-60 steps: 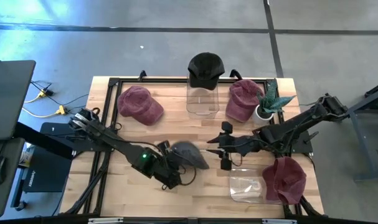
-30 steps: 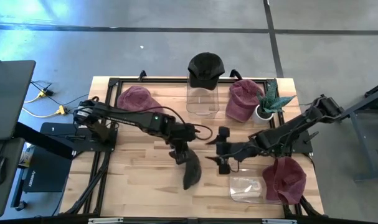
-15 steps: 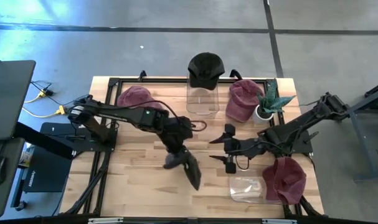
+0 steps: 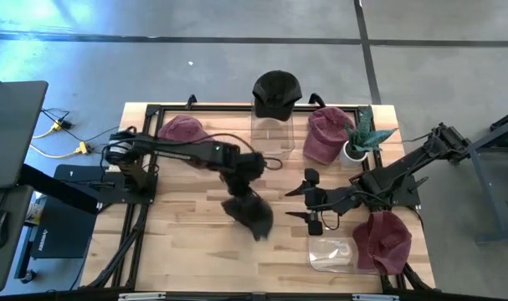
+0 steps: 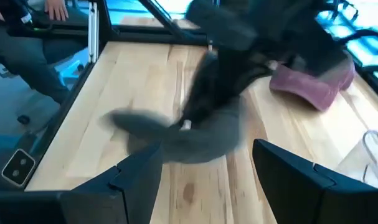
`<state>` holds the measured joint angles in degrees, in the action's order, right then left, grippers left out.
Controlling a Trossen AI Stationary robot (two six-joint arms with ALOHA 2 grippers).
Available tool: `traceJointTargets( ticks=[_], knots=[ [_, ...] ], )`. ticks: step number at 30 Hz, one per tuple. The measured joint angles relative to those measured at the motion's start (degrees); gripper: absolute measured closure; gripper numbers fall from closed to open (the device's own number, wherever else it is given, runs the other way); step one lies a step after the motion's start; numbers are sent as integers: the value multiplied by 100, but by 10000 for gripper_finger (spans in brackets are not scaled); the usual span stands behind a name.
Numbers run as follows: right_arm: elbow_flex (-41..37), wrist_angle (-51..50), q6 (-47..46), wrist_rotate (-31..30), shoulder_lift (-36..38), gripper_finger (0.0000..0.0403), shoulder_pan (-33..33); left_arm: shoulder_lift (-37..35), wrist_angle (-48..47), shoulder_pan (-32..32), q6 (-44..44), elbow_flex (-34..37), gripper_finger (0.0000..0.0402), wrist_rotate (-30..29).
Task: Pick & Place hat
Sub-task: Put the black cap into the top transparent bin
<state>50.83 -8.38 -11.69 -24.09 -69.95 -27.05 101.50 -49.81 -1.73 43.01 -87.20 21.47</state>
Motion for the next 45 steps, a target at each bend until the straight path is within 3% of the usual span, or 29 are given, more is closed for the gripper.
traceJointTargets(
  ticks=[2, 5, 7, 9, 12, 17, 26, 34, 41, 45],
  knots=[
    [0, -161, -147, 19, -2, 158, 2, 212, 529, 185, -181, 32, 401, 54],
    [-10, -372, -302, -53, -57, 159, 66, 301, 256, 381, -633, 146, 401, 186],
    [-129, -428, -425, -93, -67, 160, 129, 475, 907, 442, -756, 62, 401, 325],
    [-290, -316, -612, -71, -92, 158, 277, 523, 882, 480, -906, 108, 401, 413],
    [-575, -281, -876, 141, -94, 157, 576, 520, 1202, 477, -1032, 83, 401, 503],
    [-1205, 642, -860, 729, -97, 159, 1157, 522, 1316, 386, -1374, 98, 401, 444],
    [-1812, 1597, 10, 963, -134, 159, 1887, 513, 1776, -7, -1779, 90, 401, -82],
    [-1812, 2126, 1424, 2176, -597, 163, 2275, 513, 1930, -256, -1931, 92, 402, -290],
    [-1812, 3081, 1802, 2769, -1345, 177, 2462, 513, 1981, -241, -2048, 92, 402, -329],
    [-1797, 3263, 1661, 3157, -1510, 210, 2557, 513, 1979, -241, -2204, 92, 401, -675]
  ],
)
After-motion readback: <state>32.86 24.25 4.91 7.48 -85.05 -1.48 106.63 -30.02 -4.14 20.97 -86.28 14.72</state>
